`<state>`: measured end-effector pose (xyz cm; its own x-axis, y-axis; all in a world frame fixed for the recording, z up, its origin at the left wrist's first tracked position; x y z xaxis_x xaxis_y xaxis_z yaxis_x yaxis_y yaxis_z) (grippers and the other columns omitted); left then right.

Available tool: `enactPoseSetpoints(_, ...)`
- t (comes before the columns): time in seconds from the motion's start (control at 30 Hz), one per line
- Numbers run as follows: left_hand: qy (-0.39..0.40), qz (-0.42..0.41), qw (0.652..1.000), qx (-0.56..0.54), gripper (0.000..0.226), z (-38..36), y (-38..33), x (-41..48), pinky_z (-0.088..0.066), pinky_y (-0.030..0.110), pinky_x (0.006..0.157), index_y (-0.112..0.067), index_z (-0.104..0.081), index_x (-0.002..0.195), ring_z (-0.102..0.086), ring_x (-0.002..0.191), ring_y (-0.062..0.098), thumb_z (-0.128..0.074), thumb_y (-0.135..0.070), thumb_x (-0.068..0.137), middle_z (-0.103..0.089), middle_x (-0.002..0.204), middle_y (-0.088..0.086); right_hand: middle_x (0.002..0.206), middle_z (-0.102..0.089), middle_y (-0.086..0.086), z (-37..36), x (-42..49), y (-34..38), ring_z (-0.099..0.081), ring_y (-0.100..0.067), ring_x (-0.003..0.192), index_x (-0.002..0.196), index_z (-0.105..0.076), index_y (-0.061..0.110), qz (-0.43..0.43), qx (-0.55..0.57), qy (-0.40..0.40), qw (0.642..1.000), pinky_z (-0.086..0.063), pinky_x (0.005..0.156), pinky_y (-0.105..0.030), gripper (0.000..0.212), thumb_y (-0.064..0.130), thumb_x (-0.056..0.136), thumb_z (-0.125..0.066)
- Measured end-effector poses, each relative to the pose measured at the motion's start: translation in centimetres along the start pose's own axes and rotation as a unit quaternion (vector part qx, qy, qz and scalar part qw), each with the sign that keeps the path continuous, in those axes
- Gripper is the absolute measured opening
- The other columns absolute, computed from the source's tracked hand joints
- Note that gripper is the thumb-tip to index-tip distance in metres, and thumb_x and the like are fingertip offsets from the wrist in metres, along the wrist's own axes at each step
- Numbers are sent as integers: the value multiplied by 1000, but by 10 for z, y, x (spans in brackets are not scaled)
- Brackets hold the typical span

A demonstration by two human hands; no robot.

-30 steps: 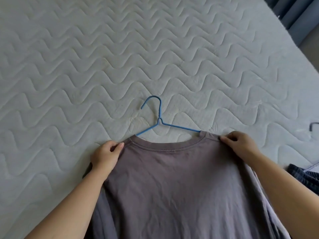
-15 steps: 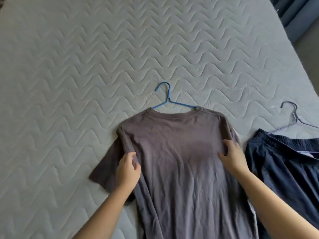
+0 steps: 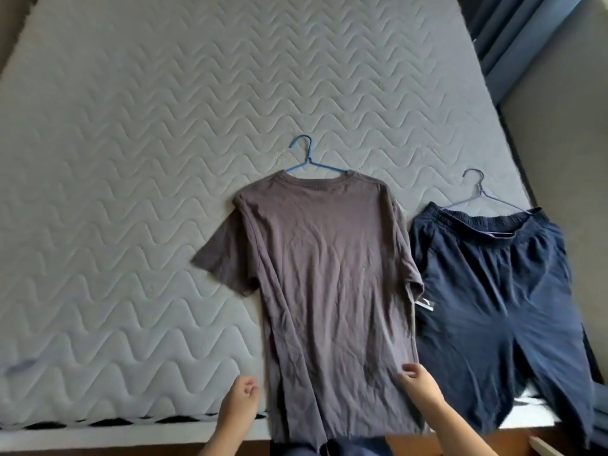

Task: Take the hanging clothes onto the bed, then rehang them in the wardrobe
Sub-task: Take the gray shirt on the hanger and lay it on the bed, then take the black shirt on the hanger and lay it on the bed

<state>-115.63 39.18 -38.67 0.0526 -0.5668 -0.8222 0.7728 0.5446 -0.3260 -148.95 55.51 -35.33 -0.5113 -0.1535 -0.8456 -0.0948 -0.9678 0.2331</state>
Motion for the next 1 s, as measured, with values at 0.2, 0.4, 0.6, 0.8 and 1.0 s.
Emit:
enactPoseSetpoints(0.2,-42,-13,997,-59,10,53,18,-86,-46,35,75,-19,-52,86,-63,82,27,-51,-11,90,-62,87,7,88,-56,-7,4,-40,42,-51,-19,82,88,-56,15,106,-201,86,970,-38,71,-25,5,14,86,-52)
enactPoseSetpoints(0.4,-131,10,978,-160,12,77,88,-142,-42,28,62,-12,-54,93,-60,74,22,-44,-4,91,-63,85,7,64,-56,-7,-2,-44,64,-54,-26,69,63,-53,15,155,-257,89,950,-46,62,-33,21,5,81,-54)
enactPoseSetpoints(0.6,-202,106,918,-324,15,75,195,-177,-43,35,70,6,-56,97,-56,70,29,-43,1,91,-60,77,16,67,-62,-16,-42,-80,64,-59,-31,66,75,-60,-3,199,-284,56,936,-50,62,-33,16,6,83,-50)
enactPoseSetpoints(0.8,-209,222,846,-437,21,63,310,-213,-45,38,81,0,-54,102,-59,83,31,-44,-17,95,-62,87,16,68,-56,-4,-173,-166,85,-52,-17,62,71,-53,14,277,-425,154,848,-45,60,-26,17,9,87,-48)
enactPoseSetpoints(1.0,-194,304,774,-520,23,85,436,-252,-38,35,73,4,-51,106,-54,83,30,-41,-12,95,-57,98,20,57,-60,-3,-313,-221,94,-64,-18,61,52,-58,19,328,-492,161,790,-43,49,-20,28,2,72,-68)
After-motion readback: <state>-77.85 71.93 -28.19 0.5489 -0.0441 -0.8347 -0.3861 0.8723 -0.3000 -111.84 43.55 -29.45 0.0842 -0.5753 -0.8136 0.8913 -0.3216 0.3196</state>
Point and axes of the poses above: each hand's wrist, its own x-axis towards the middle knuckle, its own z-axis out of the back of the hand, y = z × x, the point moved 5 cm from there along x, towards the middle knuckle
